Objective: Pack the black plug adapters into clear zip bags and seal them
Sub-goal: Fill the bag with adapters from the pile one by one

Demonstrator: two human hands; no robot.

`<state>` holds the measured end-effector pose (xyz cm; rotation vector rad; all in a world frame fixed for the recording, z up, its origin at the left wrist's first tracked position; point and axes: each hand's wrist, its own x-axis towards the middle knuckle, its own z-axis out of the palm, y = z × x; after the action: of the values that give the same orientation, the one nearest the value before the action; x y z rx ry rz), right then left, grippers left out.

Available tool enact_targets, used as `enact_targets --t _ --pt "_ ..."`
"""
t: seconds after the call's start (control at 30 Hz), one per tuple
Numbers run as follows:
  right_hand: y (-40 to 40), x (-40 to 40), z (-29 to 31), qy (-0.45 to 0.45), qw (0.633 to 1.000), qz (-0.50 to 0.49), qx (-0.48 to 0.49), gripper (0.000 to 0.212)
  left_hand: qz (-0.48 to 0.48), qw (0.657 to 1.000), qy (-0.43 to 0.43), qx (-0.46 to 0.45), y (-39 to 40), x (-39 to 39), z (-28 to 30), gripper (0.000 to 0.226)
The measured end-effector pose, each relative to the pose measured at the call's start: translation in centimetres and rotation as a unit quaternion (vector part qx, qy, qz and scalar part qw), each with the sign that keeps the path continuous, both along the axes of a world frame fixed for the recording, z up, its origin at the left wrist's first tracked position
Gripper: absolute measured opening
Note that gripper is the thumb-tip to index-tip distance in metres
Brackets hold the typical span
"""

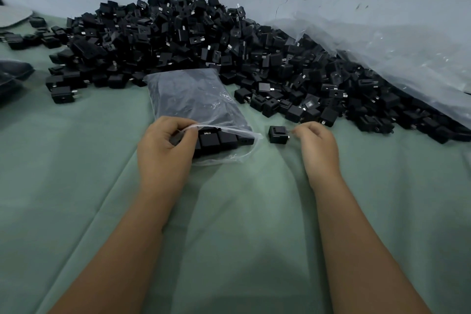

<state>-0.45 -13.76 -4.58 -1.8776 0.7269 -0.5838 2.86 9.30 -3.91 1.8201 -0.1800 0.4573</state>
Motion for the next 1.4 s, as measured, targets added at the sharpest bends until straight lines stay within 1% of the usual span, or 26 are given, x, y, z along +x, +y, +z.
enact_targets --t 0.1,0.2,0.3,0.43,0.53,0.6,0.67,0.73,0.83,0.9,0.97,1.0,1.07,1.17,1.23,1.3,1.4 --pt "0.1 0.1 0.0 0.025 0.999 0.011 -0.027 0.015 0.004 1.000 0.009 0.005 -0.1 0.0 0.1 0.009" --pt "0.3 0.0 -0.1 0.035 0.997 0.012 -0.064 0.024 0.006 1.000 0.008 0.011 -0.1 0.0 0.1 0.009" --pt "0.4 -0.1 0.0 0.031 0.997 0.026 -0.072 0.026 0.003 1.000 0.006 0.014 -0.1 0.1 0.0 0.009" --pt "0.9 -0.5 0.2 0.009 0.996 0.076 -0.051 0.016 0.002 1.000 -0.002 0.023 -0.1 0.3 -0.2 0.009" --pt "1.3 -0.7 0.2 0.016 0.993 0.103 -0.061 0.025 0.005 0.999 -0.004 0.031 -0.1 0.3 -0.4 0.014" --pt "1.9 -0.9 0.2 -0.009 0.992 0.111 -0.060 0.028 0.004 0.999 -0.005 0.041 -0.1 0.3 -0.4 0.019" --pt "2.5 -1.2 0.2 -0.048 0.993 0.089 -0.068 0.027 0.004 0.998 -0.013 0.055 -0.2 0.4 -0.5 0.019" --pt "3.0 -1.6 0.2 -0.091 0.992 0.019 -0.088 0.032 0.007 0.998 -0.013 0.061 -0.2 0.4 -0.5 0.013" --pt "3.6 -2.0 0.8 -0.141 0.985 -0.074 -0.060 0.041 0.017 0.998 -0.005 0.067 -0.3 0.6 -0.6 0.010" --pt "4.5 -2.1 1.2 -0.174 0.981 -0.081 -0.021 0.039 0.022 0.997 0.000 0.075 -0.3 0.7 -0.6 0.011" --pt "6.2 -2.0 1.3 -0.212 0.976 -0.056 -0.004 0.037 0.026 0.996 -0.001 0.081 -0.4 0.7 -0.5 0.011" --pt "7.4 -2.0 1.3 -0.229 0.972 -0.041 -0.015 0.035 0.027 0.997 -0.007 0.078 -0.5 0.6 -0.4 0.011" --pt "9.9 -2.0 1.3 -0.253 0.964 -0.008 -0.079 0.031 0.032 0.997 -0.040 0.063 -0.4 0.3 -0.2 0.013" --pt "12.2 -1.8 0.9 -0.262 0.949 0.045 -0.167 0.024 0.034 0.992 -0.086 0.085 -0.4 0.0 0.0 0.020" --pt "12.5 -1.5 0.7 -0.234 0.943 0.085 -0.219 0.018 0.036 0.989 -0.099 0.103 -0.4 0.0 0.0 0.019" --pt "12.5 -1.3 0.5 -0.193 0.938 0.122 -0.260 0.018 0.037 0.988 -0.104 0.108 -0.4 0.0 0.0 0.017" --pt "12.7 -1.6 0.3 -0.160 0.927 0.132 -0.311 0.022 0.035 0.988 -0.103 0.107 -0.3 -0.1 0.0 0.015"
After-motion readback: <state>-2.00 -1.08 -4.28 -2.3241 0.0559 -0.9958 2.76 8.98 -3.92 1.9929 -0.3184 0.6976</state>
